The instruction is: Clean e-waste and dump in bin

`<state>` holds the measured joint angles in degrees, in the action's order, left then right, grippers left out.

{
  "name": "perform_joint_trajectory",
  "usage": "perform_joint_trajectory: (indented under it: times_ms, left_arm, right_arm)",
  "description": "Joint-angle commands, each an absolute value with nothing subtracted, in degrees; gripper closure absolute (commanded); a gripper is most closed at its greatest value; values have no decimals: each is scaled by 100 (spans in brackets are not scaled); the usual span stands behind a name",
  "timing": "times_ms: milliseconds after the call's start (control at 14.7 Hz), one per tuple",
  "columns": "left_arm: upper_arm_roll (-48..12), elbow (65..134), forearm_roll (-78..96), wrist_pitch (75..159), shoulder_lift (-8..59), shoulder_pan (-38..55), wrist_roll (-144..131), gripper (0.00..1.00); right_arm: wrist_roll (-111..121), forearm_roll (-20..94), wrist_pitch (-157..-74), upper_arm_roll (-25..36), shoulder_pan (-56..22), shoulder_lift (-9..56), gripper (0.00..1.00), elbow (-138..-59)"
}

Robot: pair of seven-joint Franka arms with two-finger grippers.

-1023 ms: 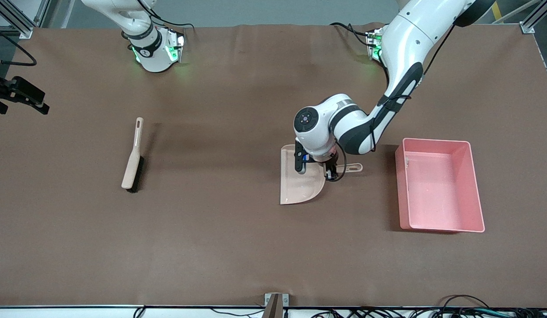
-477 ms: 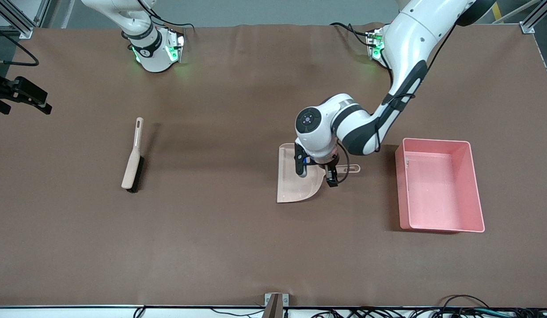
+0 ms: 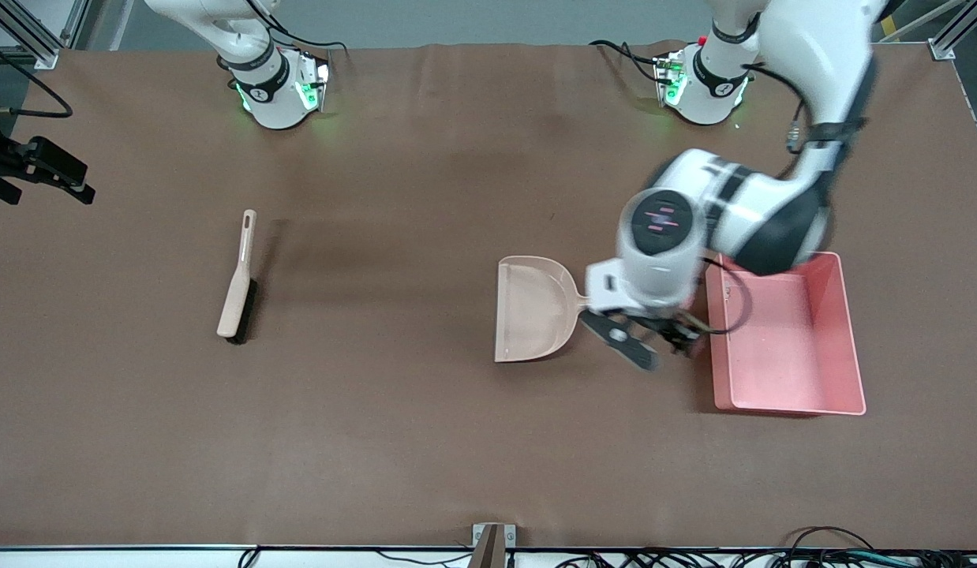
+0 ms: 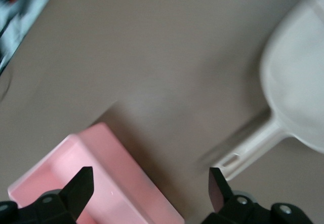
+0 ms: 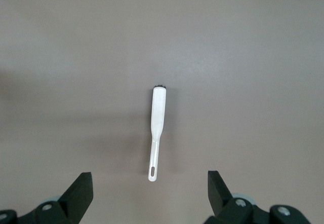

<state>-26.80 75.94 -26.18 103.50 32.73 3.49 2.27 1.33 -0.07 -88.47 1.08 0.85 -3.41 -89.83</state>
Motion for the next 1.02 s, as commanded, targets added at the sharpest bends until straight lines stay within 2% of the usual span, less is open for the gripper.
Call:
perform_joint_trajectory:
  times_ms: [0, 273, 545, 818, 955]
  left_arm:
    - [-2751, 7418, -1710, 10292, 2946, -463, -734, 0]
    - [-2751, 7427, -1109, 10118, 2348, -1351, -1239, 0]
    - [-2655, 7523, -1046, 9775, 1777, -1784, -1090, 0]
    - [-1488, 7935, -590, 9273, 899, -1066, -1081, 0]
    - [-1153, 8269, -563, 9194, 486, -775, -1072, 0]
  right_arm:
    - [79, -44, -8859, 193, 17, -483, 0, -9132]
    - [79, -44, -8859, 193, 17, -475, 0, -9132]
    - [79, -44, -8859, 193, 18, -475, 0, -9132]
    - [79, -44, -8859, 193, 18, -475, 0, -9132]
    - [79, -44, -8851, 193, 18, -475, 0, -9132]
